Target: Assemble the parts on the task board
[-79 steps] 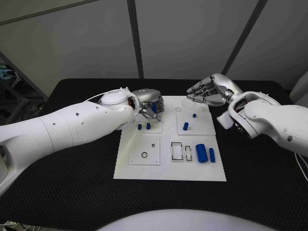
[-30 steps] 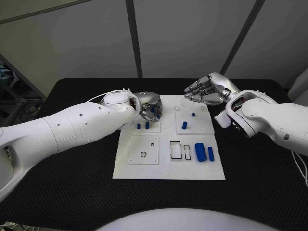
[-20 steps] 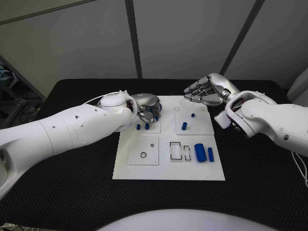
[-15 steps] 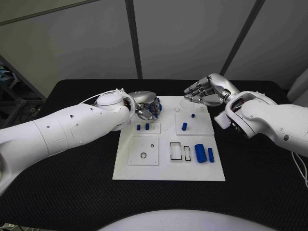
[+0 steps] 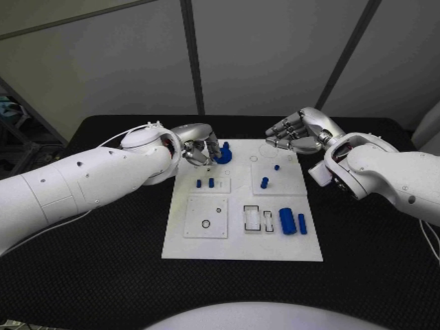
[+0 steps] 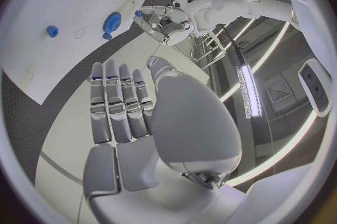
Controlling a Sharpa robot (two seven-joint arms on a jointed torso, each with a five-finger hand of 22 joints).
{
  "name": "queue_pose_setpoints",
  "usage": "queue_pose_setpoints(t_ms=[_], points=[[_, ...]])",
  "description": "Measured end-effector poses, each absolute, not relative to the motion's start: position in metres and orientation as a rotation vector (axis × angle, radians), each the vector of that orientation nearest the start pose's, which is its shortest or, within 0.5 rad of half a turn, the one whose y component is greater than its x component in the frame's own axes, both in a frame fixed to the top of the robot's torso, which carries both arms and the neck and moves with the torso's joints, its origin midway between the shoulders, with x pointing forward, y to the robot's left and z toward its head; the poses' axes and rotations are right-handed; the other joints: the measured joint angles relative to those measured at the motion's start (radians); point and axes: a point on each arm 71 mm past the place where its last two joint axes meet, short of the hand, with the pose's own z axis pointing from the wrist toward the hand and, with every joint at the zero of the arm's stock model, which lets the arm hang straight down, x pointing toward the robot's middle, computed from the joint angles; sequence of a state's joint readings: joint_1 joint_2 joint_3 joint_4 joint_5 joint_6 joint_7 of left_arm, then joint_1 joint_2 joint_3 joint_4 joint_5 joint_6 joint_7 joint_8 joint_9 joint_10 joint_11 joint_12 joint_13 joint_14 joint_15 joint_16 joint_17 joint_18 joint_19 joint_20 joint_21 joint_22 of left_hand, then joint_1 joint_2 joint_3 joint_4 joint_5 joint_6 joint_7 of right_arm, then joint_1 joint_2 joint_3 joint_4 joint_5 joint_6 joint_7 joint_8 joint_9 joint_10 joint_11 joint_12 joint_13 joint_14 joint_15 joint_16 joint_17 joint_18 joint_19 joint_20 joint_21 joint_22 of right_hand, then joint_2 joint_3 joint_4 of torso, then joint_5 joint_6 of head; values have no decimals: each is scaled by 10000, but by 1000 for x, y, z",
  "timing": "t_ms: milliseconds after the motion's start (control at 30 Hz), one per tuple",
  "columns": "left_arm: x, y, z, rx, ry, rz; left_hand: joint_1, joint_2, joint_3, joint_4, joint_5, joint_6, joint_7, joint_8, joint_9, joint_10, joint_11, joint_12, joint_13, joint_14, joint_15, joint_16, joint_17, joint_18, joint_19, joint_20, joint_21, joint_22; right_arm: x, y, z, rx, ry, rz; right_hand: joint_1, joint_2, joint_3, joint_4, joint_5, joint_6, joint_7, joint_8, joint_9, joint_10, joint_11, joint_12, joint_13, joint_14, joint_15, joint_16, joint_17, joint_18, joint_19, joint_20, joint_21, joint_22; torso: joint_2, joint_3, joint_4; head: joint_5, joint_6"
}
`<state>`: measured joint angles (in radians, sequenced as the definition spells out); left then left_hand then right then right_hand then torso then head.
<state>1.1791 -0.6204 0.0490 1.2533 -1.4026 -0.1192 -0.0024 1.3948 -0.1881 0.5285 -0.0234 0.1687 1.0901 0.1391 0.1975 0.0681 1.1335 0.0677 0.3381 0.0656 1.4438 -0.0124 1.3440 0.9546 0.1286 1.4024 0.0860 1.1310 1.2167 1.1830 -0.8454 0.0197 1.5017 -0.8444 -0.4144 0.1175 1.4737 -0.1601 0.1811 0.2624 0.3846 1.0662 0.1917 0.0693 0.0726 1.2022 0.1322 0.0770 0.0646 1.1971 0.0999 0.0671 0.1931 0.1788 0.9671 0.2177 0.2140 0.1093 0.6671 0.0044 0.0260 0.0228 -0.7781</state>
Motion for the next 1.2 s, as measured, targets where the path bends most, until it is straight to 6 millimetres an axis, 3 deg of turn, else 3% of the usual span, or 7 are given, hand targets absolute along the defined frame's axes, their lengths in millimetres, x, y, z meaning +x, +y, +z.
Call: queue_pose_setpoints(t_ms=[533,1200], points=[[531,178,-205,1050,18303,-7152,-27,-13,0,0,0,0,1,-1,0,0,0,-33,-1,0,0,0,-27,0,0,0,0,-2,496,-213,-165,3948,15658,10529,0,0,0,0,0,0,0,0,0,0,0,0,1,0,0,0,1,0,0,0,1,1,11,7,-21,54,1],[533,175,-211,1034,18732,-7008,-26,-13,-1,0,0,-1,1,-68,-4,-1,1,-111,-3,-1,0,-1,-206,0,-1,0,-97,-93,496,-213,-165,3944,15662,10536,0,0,-1,0,0,0,0,0,0,0,0,0,2,0,0,0,1,-1,0,0,1,2,17,6,-32,37,-43]])
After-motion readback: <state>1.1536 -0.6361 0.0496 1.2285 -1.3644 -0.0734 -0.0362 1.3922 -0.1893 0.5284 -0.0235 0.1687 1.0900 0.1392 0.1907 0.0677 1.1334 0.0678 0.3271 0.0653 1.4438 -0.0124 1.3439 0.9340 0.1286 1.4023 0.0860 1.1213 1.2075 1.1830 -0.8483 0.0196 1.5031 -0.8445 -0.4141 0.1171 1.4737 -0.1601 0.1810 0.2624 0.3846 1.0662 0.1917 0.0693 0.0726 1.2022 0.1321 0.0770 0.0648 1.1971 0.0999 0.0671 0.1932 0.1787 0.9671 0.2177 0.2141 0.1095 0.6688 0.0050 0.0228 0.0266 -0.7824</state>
